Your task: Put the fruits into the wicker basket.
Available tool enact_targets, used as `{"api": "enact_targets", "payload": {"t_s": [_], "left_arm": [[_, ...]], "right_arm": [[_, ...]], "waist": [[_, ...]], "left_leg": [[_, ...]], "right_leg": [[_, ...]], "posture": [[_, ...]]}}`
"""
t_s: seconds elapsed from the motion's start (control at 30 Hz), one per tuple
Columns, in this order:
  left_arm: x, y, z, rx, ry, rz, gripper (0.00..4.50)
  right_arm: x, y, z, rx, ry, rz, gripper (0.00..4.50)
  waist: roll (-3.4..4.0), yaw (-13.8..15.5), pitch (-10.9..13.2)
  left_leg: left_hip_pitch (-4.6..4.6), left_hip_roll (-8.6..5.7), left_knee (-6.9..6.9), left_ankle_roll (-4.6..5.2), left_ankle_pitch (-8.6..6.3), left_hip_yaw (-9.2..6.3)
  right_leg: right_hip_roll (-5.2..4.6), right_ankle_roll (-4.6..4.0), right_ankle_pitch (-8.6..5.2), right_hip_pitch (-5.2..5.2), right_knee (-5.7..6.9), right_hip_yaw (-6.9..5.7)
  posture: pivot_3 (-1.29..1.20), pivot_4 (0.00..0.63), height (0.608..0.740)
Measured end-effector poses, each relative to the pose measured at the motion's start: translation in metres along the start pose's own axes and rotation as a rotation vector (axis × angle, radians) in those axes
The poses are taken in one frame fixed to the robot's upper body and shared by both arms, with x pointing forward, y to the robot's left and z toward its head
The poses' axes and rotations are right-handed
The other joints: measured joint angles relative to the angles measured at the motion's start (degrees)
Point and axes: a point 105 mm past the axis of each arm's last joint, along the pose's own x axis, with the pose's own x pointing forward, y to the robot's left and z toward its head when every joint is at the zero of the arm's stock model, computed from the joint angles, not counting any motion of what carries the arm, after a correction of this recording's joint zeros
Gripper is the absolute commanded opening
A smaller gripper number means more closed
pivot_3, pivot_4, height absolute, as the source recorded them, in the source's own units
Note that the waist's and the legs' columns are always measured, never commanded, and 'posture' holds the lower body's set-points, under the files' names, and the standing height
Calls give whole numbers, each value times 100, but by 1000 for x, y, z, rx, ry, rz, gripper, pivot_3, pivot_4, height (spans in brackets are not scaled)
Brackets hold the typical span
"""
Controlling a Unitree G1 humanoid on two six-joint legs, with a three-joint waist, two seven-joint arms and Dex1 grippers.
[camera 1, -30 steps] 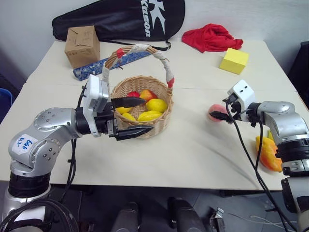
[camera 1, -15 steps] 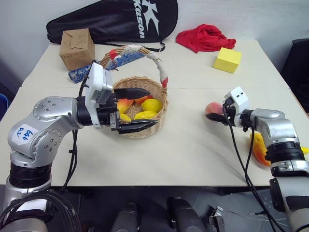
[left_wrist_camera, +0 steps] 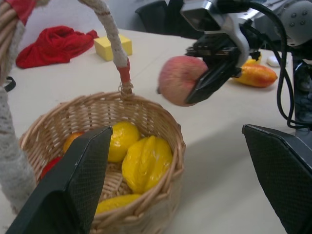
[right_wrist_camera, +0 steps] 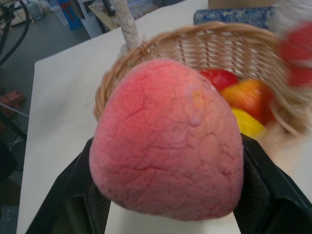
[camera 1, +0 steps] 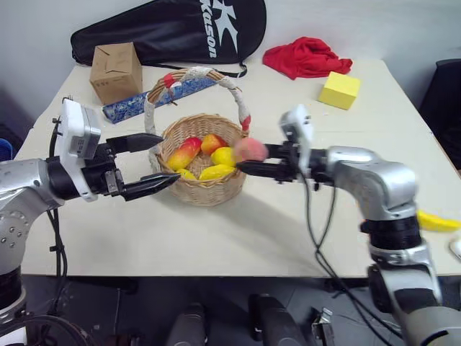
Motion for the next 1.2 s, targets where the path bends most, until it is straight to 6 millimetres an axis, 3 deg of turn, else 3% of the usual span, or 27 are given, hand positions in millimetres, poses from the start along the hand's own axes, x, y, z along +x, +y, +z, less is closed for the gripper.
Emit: {"api": "enact_targets", "payload": {"t_s": [0.1,0.2,0.27,0.4,0.47,0.6,0.63,0.73,0.9,0.97,1.2], "left_arm": [[2,-3,2,6,-1,0,4500],[3,-4,4,16,-4,-1,4500],[3,-3,5,20,-7,6,4500],[8,-5,5,19,-12,-13,4500],[13,-7,6,16,-20,-36,4500],[31,-16,7,4,-61,-120,4500],[37,-19,8,2,-75,-147,4500],[57,-32,8,-3,-108,-239,4500],[76,-44,9,6,-129,-340,4500],[77,-43,7,8,-121,-351,4500],[79,-47,2,14,-115,-373,4500]], "right_arm": [[27,8,10,-39,-9,5,2655],[39,3,11,-34,-22,-38,3588],[39,-1,9,-25,-16,-57,4405],[26,2,14,4,-27,-34,4462],[-1,2,26,8,-61,-28,4462],[-85,-21,40,21,-91,-229,4462],[-107,-29,36,30,-70,-306,4462],[-171,-52,-2,58,107,-544,4462],[-250,-73,-42,64,346,-806,4462],[-274,-72,-57,78,437,-844,4462],[-306,-43,-87,194,583,-779,4462]], "waist": [[0,4,0],[-2,-7,-1],[-2,-5,-1],[-2,-7,-1],[-2,27,-1],[-3,115,-2],[-3,141,-2],[-3,169,-2],[-2,80,-2],[-2,48,-1],[-2,9,-2]], "left_leg": [[-10,-6,0,-8,5,-5],[-10,-11,0,-8,4,-2],[-15,-11,0,-8,5,-3],[-22,-10,-3,-6,3,-3],[-32,-12,-2,-1,1,-14],[-32,-19,1,24,-11,-15],[-32,-20,1,27,-13,-13],[-30,-22,1,32,-13,-6],[15,-11,0,40,-8,68],[24,-3,2,38,-5,71],[31,-5,5,38,-2,73]], "right_leg": [[-9,0,0,-3,1,-7],[-13,1,0,1,1,-8],[-13,1,1,-1,0,-10],[-12,1,0,-7,-1,-13],[-16,1,0,-6,-7,-23],[-27,2,1,6,-19,-28],[-26,2,1,8,-23,-28],[-22,5,2,14,-33,-25],[20,23,11,17,-29,7],[29,22,10,19,-19,12],[35,23,11,20,-6,24]], "posture": [[0,150,740],[0,150,740],[0,150,740],[0,150,740],[0,150,740],[0,150,740],[0,150,740],[0,150,740],[0,150,740],[0,150,740],[0,150,740]]}}
